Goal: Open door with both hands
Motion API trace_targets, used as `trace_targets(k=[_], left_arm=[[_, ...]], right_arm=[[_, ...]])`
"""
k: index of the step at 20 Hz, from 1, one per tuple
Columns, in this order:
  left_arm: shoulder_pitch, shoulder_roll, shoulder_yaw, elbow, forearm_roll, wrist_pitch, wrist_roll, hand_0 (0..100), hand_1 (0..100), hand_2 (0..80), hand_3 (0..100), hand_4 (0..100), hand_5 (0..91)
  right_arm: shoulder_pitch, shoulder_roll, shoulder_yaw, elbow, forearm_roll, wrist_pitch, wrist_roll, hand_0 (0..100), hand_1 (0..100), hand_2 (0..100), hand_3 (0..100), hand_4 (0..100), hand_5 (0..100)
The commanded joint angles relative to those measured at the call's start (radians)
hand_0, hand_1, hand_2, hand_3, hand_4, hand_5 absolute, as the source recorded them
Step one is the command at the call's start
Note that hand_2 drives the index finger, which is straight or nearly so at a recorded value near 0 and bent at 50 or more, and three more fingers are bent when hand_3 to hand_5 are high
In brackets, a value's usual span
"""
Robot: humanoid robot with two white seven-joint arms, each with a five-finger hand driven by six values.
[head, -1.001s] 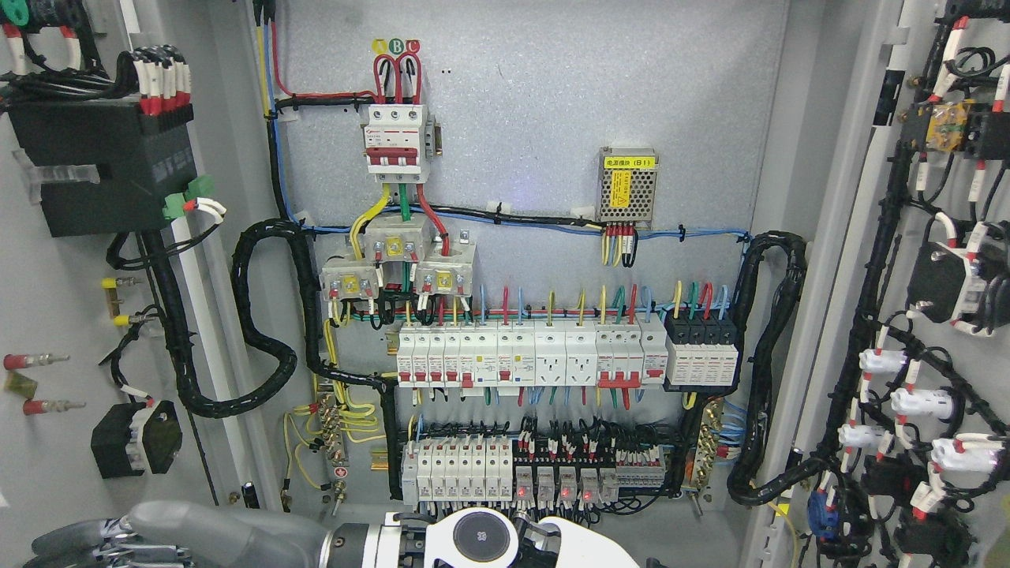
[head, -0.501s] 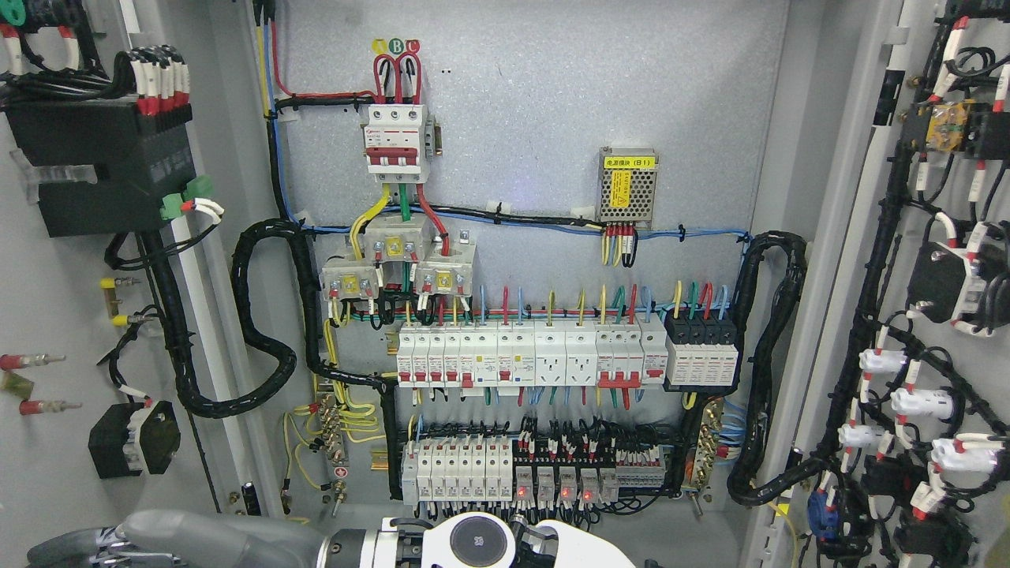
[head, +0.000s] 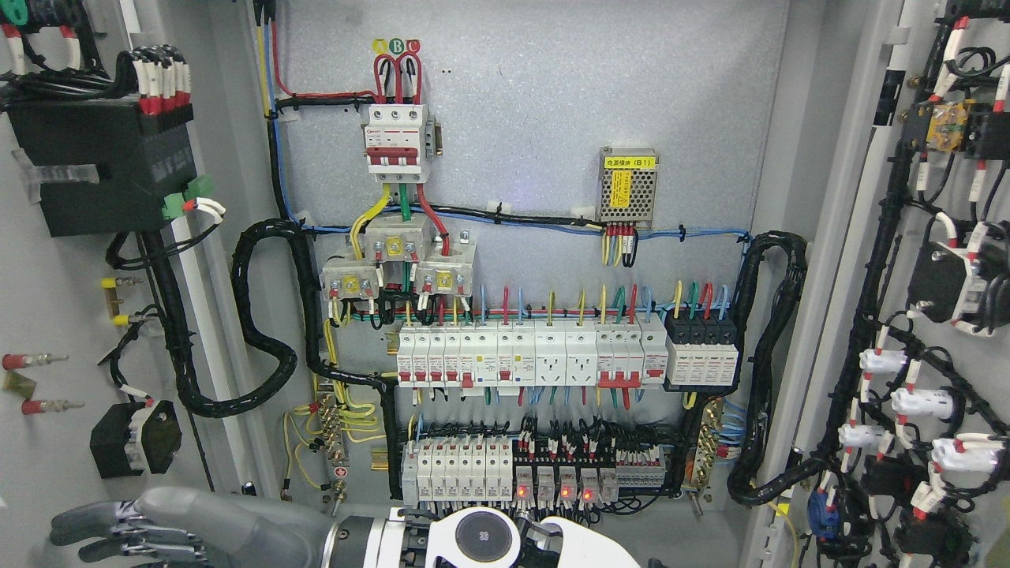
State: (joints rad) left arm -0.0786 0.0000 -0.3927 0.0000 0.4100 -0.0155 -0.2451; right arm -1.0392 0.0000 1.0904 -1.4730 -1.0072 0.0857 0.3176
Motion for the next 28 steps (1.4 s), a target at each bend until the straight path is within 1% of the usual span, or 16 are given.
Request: trace_targets(k=[1, 3, 4, 6, 9, 12, 14, 16, 18, 19, 20, 22, 23, 24, 25, 28], left_arm=[[0.0, 0.002, 0.0, 0.025, 0.001, 0.003, 0.001, 30, 0, 2.7, 3, 4, 0.0], [0.0, 0.002, 0.0, 0.025, 0.001, 0.002, 0.001, 29, 0, 2.7, 3, 4, 0.0], [-0.001, 0.002, 0.0, 0.025, 0.001, 0.002, 0.001, 29, 0, 2.7, 3, 4, 0.0], [0.0, 0.002, 0.0, 0.025, 0.001, -0.001, 0.001, 29, 0, 2.7, 3, 4, 0.0], [0.0, 0.005, 0.0, 0.022, 0.001, -0.001, -0.003, 29, 0, 2.7, 3, 4, 0.0], [0.003, 0.023, 0.006, -0.027, 0.004, -0.03, -0.006, 29, 0, 2.7, 3, 4, 0.0], [0.048, 0.064, 0.006, -0.183, 0.001, -0.09, -0.006, 29, 0, 2.7, 3, 4, 0.0], [0.106, 0.135, 0.006, -0.431, 0.0, -0.118, -0.008, 29, 0, 2.7, 3, 4, 0.0], [0.147, 0.204, 0.008, -0.654, -0.007, -0.112, -0.032, 29, 0, 2.7, 3, 4, 0.0], [0.157, 0.219, 0.008, -0.717, -0.022, -0.112, -0.063, 29, 0, 2.7, 3, 4, 0.0], [0.163, 0.238, 0.009, -0.777, -0.042, -0.113, -0.118, 29, 0, 2.7, 3, 4, 0.0], [0.184, 0.262, 0.041, -0.888, -0.054, -0.115, -0.282, 29, 0, 2.7, 3, 4, 0.0], [0.209, 0.265, 0.072, -0.95, -0.056, -0.115, -0.389, 29, 0, 2.7, 3, 4, 0.0], [0.23, 0.267, 0.093, -1.021, -0.057, -0.113, -0.477, 29, 0, 2.7, 3, 4, 0.0], [0.249, 0.268, 0.1, -1.076, -0.057, -0.112, -0.523, 29, 0, 2.7, 3, 4, 0.0], [0.289, 0.325, 0.101, -1.279, -0.056, -0.113, -0.54, 29, 0, 2.7, 3, 4, 0.0]], right_arm=[[0.112, -0.032, -0.197, -0.094, 0.015, 0.003, -0.002, 22, 0, 0, 0, 0, 0], [0.16, -0.073, -0.254, -0.144, 0.071, 0.0, -0.002, 22, 0, 0, 0, 0, 0], [0.191, -0.08, -0.285, -0.162, 0.112, -0.001, -0.003, 22, 0, 0, 0, 0, 0], [0.287, -0.08, -0.352, -0.203, 0.246, -0.014, -0.006, 22, 0, 0, 0, 0, 0], [0.436, -0.074, -0.44, -0.256, 0.467, -0.075, -0.008, 22, 0, 0, 0, 0, 0], [0.53, -0.071, -0.489, -0.277, 0.556, -0.151, -0.012, 22, 0, 0, 0, 0, 0], [0.599, -0.063, -0.535, -0.28, 0.599, -0.201, -0.054, 22, 0, 0, 0, 0, 0], [0.68, -0.051, -0.578, -0.294, 0.645, -0.239, -0.089, 22, 0, 0, 0, 0, 0], [0.761, -0.057, -0.604, -0.325, 0.65, -0.294, -0.091, 22, 0, 0, 0, 0, 0], [0.807, -0.061, -0.618, -0.342, 0.651, -0.331, -0.091, 22, 0, 0, 0, 0, 0], [0.843, -0.061, -0.639, -0.355, 0.651, -0.359, -0.091, 22, 0, 0, 0, 0, 0], [0.921, -0.061, -0.681, -0.378, 0.651, -0.386, -0.091, 22, 0, 0, 0, 0, 0], [0.956, -0.061, -0.699, -0.382, 0.653, -0.396, -0.089, 22, 0, 0, 0, 0, 0], [0.987, -0.063, -0.713, -0.382, 0.653, -0.403, -0.088, 22, 0, 0, 0, 0, 0], [1.022, -0.064, -0.725, -0.382, 0.653, -0.414, -0.088, 22, 0, 0, 0, 0, 0], [1.126, -0.133, -0.751, -0.382, 0.656, -0.481, -0.094, 22, 0, 0, 0, 0, 0]])
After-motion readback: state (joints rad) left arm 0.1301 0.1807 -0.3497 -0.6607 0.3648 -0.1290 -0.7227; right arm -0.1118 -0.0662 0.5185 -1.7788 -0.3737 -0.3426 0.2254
